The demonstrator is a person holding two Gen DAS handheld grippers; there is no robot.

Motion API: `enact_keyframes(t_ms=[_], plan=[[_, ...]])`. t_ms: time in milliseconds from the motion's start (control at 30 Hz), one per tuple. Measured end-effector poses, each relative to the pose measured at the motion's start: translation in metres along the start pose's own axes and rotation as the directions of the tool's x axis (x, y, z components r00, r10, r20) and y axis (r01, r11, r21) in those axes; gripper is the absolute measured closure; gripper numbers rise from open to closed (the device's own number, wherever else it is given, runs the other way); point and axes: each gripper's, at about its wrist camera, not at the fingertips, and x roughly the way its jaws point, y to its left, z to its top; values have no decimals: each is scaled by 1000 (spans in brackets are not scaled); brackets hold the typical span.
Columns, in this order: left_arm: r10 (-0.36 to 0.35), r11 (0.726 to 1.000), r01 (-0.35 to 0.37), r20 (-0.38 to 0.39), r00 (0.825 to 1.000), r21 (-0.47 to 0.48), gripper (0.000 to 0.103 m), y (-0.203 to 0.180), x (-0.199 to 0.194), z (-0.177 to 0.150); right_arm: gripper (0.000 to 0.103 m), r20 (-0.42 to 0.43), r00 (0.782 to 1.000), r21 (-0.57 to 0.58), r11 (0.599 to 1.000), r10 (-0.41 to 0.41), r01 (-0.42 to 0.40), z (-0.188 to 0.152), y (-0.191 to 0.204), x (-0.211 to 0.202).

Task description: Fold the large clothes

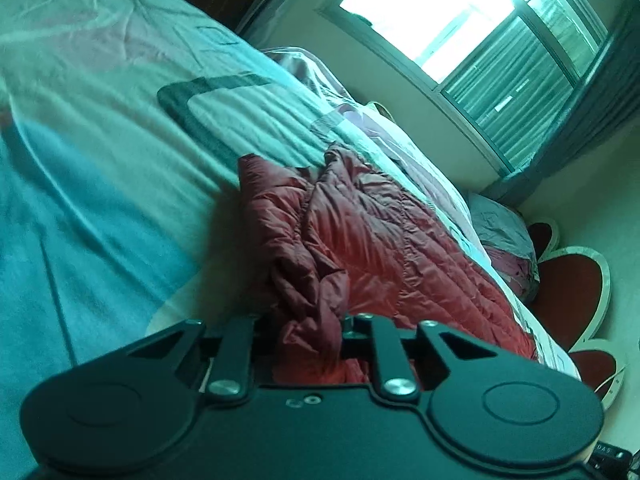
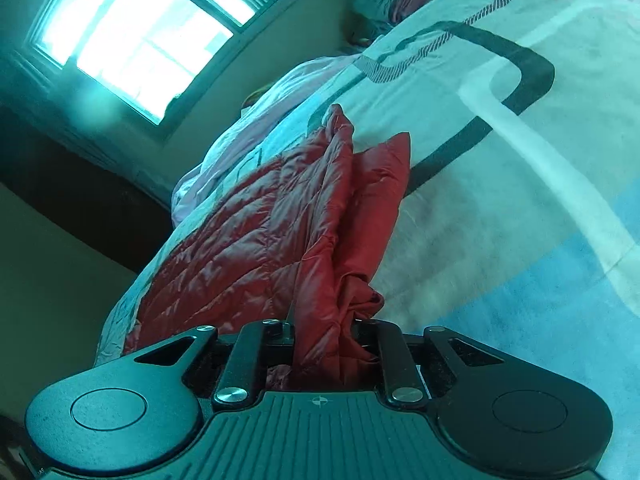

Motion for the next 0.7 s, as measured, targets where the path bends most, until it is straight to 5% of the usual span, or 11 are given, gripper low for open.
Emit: enact_keyframes(t_ms=[700], plan=[[-37, 999, 37, -16, 999, 22, 86, -11, -55, -46, 88, -3, 1000, -54, 998, -29, 29, -11, -12, -59]])
